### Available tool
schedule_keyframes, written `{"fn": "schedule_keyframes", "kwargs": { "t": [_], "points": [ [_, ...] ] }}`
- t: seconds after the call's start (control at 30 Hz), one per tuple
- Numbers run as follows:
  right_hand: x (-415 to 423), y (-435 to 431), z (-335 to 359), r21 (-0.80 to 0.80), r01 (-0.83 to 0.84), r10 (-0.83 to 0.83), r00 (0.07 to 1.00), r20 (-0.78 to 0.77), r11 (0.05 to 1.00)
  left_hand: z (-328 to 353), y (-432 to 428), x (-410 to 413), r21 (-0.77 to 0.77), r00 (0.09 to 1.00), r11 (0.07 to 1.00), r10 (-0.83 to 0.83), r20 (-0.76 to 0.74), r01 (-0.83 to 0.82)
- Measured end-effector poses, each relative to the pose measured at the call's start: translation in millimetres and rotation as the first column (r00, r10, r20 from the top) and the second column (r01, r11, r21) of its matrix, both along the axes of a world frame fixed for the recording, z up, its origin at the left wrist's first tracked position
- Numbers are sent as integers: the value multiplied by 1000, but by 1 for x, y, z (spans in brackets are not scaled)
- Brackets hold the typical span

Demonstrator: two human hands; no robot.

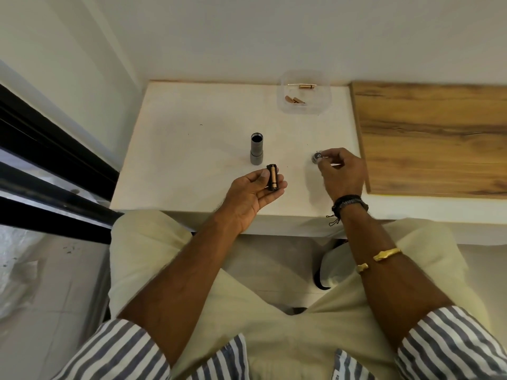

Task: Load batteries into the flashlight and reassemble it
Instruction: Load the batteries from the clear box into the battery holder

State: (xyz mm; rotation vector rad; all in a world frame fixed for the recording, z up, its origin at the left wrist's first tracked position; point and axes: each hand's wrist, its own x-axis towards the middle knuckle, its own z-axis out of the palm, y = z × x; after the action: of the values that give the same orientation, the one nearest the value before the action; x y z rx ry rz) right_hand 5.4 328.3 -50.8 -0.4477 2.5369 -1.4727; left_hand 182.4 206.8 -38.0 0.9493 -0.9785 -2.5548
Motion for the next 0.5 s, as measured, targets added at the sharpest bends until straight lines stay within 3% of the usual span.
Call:
{"fn": "schedule_keyframes", "kwargs": {
  "t": [0.07, 0.2, 0.3, 0.5],
  "points": [
    [13, -2, 13, -34, -217, 218, 976, 16, 976, 0, 0, 0, -81, 998, 997, -5, 68, 11],
    [44, -1, 29, 82, -543, 549, 824, -140, 836, 0, 2, 0, -195, 990, 981, 15, 139, 12],
    [59, -1, 29, 168, -584, 608, 765, -213, 794, 1, 4, 2, -257, 987, 966, 28, 160, 14],
    [60, 0, 27, 244, -589, 637, 731, -246, 770, 4, 7, 5, -294, 983, 956, 37, 177, 17]
  ]
}}
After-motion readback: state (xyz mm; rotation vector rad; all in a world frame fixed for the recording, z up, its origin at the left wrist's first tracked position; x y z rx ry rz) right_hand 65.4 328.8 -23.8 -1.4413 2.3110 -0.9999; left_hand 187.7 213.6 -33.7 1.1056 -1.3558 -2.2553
